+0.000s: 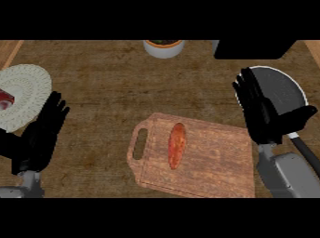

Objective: Pick the sweet potato from the cutting board and place it in the pan

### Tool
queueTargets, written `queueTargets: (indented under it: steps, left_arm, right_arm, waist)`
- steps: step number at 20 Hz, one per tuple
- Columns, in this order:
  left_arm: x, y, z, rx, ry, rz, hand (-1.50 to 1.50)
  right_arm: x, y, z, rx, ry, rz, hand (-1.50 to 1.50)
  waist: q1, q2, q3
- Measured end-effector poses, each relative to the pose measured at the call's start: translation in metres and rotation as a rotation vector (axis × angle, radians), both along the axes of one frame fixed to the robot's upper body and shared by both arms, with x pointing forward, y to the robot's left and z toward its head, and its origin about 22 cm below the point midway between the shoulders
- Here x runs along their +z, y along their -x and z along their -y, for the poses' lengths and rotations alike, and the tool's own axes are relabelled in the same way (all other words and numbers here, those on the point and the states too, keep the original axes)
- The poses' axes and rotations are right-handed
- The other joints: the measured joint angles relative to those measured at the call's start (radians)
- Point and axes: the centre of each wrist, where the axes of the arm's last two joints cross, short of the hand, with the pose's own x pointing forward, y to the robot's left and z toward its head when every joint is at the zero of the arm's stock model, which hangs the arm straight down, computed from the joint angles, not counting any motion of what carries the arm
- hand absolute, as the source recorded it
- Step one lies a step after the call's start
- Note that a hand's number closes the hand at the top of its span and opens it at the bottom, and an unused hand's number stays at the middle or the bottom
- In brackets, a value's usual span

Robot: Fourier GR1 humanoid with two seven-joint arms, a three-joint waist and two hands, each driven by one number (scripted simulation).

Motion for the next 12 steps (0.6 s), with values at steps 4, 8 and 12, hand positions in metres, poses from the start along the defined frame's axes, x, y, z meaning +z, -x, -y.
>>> queueTargets:
  steps: [4, 8, 12]
  left_arm:
    - [0.003, -0.005, 0.015, -0.059, -0.032, 0.082, 0.00]
    - [0.004, -0.005, 0.035, -0.144, -0.061, 0.190, 0.00]
    - [-0.011, 0.002, 0.056, -0.194, -0.064, 0.229, 0.00]
  right_arm:
    - [0.009, -0.004, -0.012, 0.130, -0.012, 0.093, 1.50]
    - [0.016, -0.007, -0.004, 0.176, 0.142, 0.164, -1.50]
    - [-0.009, 0.021, 0.019, 0.156, 0.191, 0.170, -1.50]
  waist:
    - [0.005, -0.010, 0.003]
    - [0.000, -0.016, 0.001]
    - [-0.004, -0.016, 0.003]
